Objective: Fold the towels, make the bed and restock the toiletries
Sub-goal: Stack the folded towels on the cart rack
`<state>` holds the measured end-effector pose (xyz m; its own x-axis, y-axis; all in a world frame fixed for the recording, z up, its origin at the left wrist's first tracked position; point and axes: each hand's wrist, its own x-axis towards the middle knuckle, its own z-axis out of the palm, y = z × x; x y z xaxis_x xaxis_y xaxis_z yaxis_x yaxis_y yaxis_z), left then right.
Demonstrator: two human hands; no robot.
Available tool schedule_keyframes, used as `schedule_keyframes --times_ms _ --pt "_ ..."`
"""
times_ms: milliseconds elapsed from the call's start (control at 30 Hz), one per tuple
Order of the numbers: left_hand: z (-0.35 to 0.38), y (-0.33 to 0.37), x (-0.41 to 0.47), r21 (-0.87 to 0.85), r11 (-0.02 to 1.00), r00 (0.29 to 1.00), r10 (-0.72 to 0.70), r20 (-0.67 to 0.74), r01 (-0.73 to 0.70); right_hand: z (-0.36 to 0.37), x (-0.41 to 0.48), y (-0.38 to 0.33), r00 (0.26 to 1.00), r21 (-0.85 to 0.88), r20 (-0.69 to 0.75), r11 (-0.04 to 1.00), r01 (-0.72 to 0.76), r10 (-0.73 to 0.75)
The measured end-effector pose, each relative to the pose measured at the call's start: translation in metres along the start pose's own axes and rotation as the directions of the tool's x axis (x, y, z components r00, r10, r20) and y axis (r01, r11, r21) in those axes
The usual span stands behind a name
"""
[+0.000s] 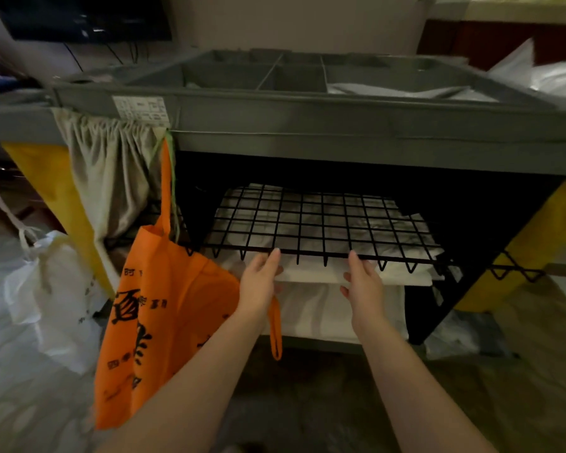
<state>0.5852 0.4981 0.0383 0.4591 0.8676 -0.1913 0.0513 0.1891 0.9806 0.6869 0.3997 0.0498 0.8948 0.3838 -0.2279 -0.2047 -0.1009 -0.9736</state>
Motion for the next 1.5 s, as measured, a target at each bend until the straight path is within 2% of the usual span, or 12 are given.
schedule_keyframes --times_ms 133,267,433,667,933,1033,1100,1167,1267,1333,1400,1500 --pt "-0.002 0.005 -0.009 -0.003 1.0 0.999 -0.021 0.029 0.021 -0.003 -0.016 -0.009 0.999 -0.005 -0.025 1.0 -0.026 0.026" --pt "-0.016 -0.007 -0.046 -0.099 0.989 0.988 -0.121 -0.091 0.112 -0.018 -0.062 0.012 0.993 0.038 -0.116 0.999 -0.009 0.013" --pt "-0.03 -0.007 -0.061 -0.063 0.992 0.993 -0.114 -0.039 0.111 -0.022 -0.083 0.01 0.994 0.038 -0.107 0.999 -0.011 0.015" --pt "-0.043 -0.026 -0.101 -0.053 0.984 0.983 -0.174 -0.061 0.171 -0.037 -0.124 0.028 0.991 0.029 -0.128 0.999 -0.023 0.026" --pt "-0.054 -0.035 -0.103 0.035 0.997 0.998 -0.067 -0.011 0.067 -0.04 -0.13 0.049 0.977 0.022 -0.173 0.991 0.133 -0.127" --pt "-0.076 -0.034 -0.108 0.151 0.985 0.983 0.105 -0.149 -0.082 -0.041 -0.148 0.065 0.922 -0.028 -0.282 0.962 0.27 -0.267" --pt "-0.096 -0.031 -0.11 0.191 0.955 0.928 0.272 -0.255 -0.227 -0.027 -0.158 0.064 0.898 -0.077 -0.181 0.916 0.393 -0.4" --pt "-0.112 -0.029 -0.108 0.231 0.919 0.874 0.38 -0.303 -0.319 0.001 -0.161 0.055 0.839 -0.127 0.029 0.83 0.543 -0.544" --pt "-0.124 -0.016 -0.105 0.255 0.907 0.845 0.409 -0.343 -0.335 0.058 -0.162 0.035 0.715 -0.104 0.284 0.721 0.685 -0.638" --pt "-0.138 -0.011 -0.103 0.295 0.909 0.839 0.393 -0.376 -0.293 0.094 -0.167 0.024 0.696 -0.106 0.419 0.729 0.676 -0.584" --pt "-0.157 -0.008 -0.101 0.387 0.897 0.858 0.361 -0.365 -0.213 0.127 -0.173 0.018 0.707 -0.166 0.559 0.777 0.607 -0.433" --pt "-0.188 0.0 -0.098 0.465 0.885 0.921 0.186 -0.343 -0.006 0.173 -0.181 0.007 0.721 -0.284 0.663 0.823 0.492 -0.202"
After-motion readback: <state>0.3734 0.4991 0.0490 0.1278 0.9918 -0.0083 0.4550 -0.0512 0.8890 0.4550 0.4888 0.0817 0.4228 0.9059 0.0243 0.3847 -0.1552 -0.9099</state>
